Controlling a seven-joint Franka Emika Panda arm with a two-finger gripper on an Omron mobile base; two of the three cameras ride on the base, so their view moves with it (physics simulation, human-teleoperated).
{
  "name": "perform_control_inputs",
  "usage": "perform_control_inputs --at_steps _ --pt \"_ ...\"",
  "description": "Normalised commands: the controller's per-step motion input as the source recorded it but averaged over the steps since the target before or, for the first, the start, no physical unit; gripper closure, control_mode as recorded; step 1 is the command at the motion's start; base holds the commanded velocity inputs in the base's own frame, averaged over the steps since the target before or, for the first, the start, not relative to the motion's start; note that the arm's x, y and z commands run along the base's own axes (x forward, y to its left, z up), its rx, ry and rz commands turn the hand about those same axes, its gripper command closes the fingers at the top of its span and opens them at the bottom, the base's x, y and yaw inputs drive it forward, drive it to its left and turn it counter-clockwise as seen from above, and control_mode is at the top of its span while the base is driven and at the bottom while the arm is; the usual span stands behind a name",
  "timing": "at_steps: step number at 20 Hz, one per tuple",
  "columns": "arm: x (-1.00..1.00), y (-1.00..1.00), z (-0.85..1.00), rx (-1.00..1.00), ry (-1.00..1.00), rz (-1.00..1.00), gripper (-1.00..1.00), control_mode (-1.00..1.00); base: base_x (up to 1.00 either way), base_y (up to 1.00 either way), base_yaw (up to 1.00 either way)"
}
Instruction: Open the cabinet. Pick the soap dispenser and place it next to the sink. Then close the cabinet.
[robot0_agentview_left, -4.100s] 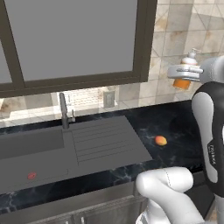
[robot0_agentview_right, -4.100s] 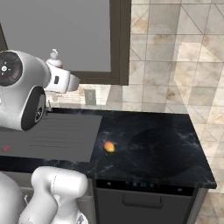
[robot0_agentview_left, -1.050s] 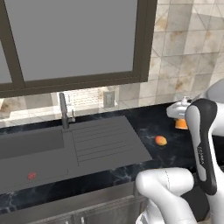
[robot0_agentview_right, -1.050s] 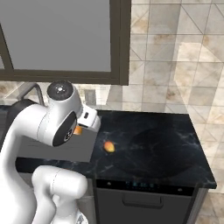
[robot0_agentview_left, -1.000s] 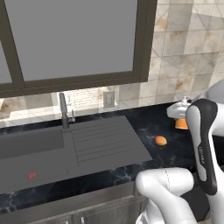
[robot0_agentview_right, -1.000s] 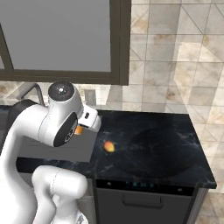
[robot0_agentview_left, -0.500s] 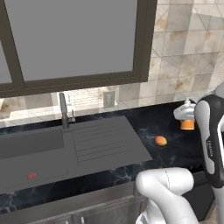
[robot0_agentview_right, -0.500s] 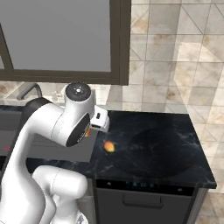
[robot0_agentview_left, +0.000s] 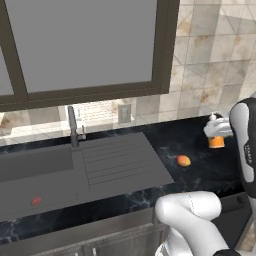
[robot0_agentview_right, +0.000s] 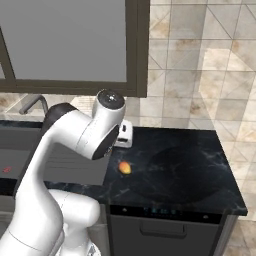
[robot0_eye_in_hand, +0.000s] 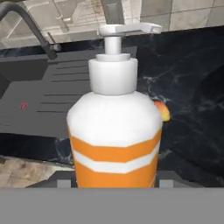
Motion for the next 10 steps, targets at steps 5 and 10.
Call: perform_control_inputs --at_steps 5,10 --pt "0.01 0.00 -0.10 0.00 -0.06 0.26 1.00 -1.00 0.00 0.00 0.00" --pt "0.00 0.00 -0.36 0.02 -0.17 0.26 1.00 -1.00 0.00 0.00 0.00"
